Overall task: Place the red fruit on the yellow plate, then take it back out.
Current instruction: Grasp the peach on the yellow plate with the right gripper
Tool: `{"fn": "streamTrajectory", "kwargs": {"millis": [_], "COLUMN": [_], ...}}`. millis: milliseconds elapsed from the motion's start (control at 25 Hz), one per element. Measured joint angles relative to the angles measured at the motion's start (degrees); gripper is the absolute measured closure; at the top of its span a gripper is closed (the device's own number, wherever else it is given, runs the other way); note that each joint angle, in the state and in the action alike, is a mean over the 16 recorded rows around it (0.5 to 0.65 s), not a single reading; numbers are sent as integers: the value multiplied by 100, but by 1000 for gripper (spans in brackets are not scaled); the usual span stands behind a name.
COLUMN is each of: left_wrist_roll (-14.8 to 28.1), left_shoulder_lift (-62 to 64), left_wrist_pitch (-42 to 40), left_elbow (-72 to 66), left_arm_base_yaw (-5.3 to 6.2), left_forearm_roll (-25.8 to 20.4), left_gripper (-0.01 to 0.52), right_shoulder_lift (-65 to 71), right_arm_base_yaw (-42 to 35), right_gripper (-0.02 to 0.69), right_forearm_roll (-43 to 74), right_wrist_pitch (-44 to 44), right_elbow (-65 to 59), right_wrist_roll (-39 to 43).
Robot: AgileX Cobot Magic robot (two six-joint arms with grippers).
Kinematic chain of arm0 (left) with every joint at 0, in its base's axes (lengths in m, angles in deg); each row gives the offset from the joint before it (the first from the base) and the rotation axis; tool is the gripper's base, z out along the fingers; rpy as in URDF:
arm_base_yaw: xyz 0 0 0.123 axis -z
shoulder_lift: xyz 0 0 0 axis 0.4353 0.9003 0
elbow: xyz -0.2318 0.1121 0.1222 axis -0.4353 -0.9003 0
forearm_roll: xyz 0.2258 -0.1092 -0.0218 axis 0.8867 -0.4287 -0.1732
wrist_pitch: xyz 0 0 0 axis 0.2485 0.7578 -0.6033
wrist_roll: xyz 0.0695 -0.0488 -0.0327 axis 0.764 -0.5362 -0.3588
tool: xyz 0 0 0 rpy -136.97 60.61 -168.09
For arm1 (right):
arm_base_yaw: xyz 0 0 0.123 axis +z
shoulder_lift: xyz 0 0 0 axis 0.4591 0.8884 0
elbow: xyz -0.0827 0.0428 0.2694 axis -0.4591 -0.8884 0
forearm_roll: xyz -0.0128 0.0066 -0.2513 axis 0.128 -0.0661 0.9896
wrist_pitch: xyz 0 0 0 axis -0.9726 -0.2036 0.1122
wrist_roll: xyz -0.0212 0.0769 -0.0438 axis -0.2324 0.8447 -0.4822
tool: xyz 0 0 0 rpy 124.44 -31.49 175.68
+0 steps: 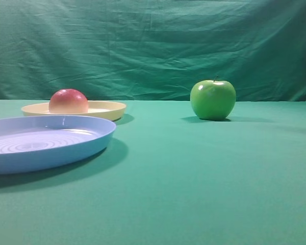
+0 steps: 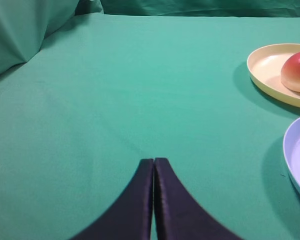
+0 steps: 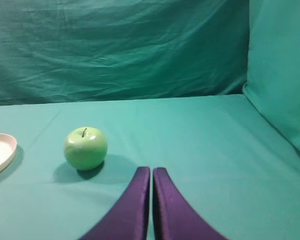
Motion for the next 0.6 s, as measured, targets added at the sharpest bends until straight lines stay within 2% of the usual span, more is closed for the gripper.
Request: {"fn": "streamTrajectory", "kwargs": {"millis": [320,600], "left_wrist_roll": [-1,-5], "left_shoulder_lift": [0,0], "left_wrist_pitch": [0,0], "left_elbow": [0,0], "left_arm_base_yaw": [0,0], "left_forearm_roll": [0,0], "left_gripper": [514,514], "right_shoulder_lift": [-462,-495], "right_arm_base_yaw": [-262,-296], "right_gripper": [665,665], "right_forearm_roll": [-49,-107], "right_wrist_pitch": [-604,-528], "right_elbow": [-350,-725], "right_wrist_roll": [-187,-367]}}
